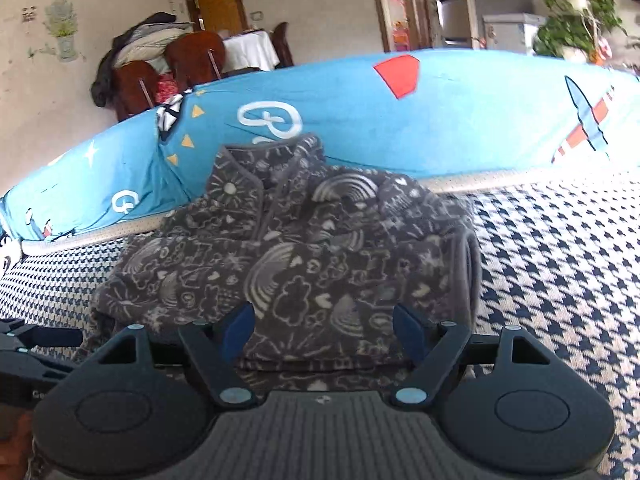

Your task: Fold clothes

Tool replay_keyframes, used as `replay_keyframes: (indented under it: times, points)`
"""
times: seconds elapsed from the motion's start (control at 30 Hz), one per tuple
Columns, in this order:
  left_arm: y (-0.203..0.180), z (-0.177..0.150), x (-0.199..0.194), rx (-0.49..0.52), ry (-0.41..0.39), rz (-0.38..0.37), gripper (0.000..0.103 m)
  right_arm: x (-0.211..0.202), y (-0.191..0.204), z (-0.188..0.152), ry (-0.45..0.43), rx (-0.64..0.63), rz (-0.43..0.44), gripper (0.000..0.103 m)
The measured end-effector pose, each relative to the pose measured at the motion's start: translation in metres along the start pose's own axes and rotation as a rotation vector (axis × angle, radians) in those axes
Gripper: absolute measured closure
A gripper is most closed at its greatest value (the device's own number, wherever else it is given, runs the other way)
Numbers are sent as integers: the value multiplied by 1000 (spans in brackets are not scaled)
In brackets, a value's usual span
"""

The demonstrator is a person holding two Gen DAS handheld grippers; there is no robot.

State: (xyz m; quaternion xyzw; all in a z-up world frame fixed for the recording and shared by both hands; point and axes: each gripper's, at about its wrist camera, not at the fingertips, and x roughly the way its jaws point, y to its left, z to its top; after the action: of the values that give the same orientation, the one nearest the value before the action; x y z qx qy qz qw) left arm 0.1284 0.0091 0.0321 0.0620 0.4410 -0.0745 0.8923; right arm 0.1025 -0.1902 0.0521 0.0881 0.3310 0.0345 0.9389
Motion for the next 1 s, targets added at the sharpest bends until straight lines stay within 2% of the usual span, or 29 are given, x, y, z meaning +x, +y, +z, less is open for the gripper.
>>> replay_keyframes:
  times: [0.17,0.3,0.57,0.83,0.93,1.0]
  points:
    - [-3,-5,10,-8,44,4,0,14,-23,-7,93,132,-38,25]
    - [-3,-9,19,-21,84,9,0,19,-35,-12,125,194,-34,25]
    - [-1,-12,26,-29,97,14,0,13,-35,-15,115,156,-19,25]
    - [-4,-12,29,-21,97,25,0,-7,-31,-4,8,87,8,25]
    - [-5,-13,29,-18,95,29,0,-8,-32,-1,-10,84,17,25]
    - [-5,-13,28,-17,94,30,0,-3,-35,-1,9,99,-4,25]
